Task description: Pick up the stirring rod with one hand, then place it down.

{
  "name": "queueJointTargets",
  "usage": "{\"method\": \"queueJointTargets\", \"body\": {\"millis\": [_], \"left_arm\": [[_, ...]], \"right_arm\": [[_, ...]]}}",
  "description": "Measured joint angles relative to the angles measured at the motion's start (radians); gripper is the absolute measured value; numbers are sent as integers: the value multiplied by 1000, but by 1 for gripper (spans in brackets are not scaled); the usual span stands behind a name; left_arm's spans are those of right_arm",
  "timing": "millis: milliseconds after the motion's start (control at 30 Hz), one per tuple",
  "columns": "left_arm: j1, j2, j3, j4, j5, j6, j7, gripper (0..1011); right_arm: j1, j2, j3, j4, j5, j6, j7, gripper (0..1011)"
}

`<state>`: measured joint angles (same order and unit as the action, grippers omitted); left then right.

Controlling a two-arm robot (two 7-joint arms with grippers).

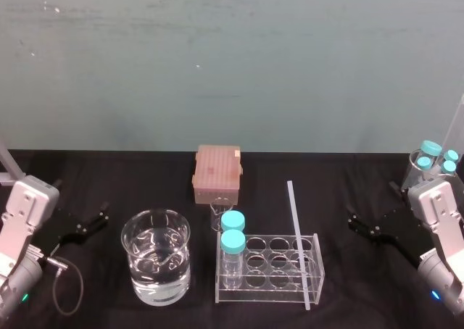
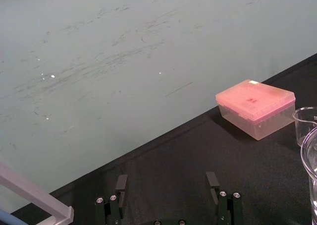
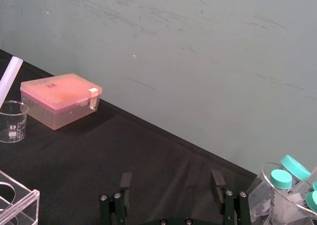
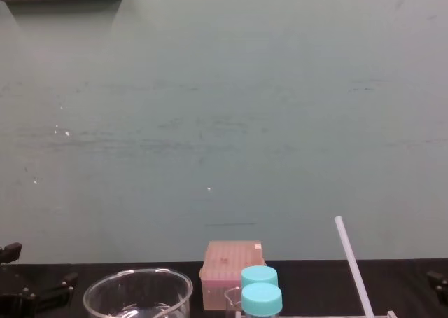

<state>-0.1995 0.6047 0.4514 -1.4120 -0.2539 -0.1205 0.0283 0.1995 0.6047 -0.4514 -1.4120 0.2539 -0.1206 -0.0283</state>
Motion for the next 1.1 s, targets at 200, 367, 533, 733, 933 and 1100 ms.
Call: {"method": "queueJointTargets", "body": {"millis": [200,367,533,733,933,1100], "left_arm": [[0,0,0,0,0,0,0,1005],[0,0,0,0,0,0,0,1005],[0,0,0,0,0,0,0,1005],[0,0,0,0,0,0,0,1005],[0,0,0,0,0,0,0,1005],[0,0,0,0,0,0,0,1005]], "right_arm": [[0,0,0,0,0,0,0,1003],[0,0,0,0,0,0,0,1003],[-9,-7,29,-19,36,1,30,1003],[-20,-16,75,-75,128,48,98,1003],[-12,-30,122,-137,226,112,163,1003],[6,-40,179,-191,346,207,232,1003]]}}
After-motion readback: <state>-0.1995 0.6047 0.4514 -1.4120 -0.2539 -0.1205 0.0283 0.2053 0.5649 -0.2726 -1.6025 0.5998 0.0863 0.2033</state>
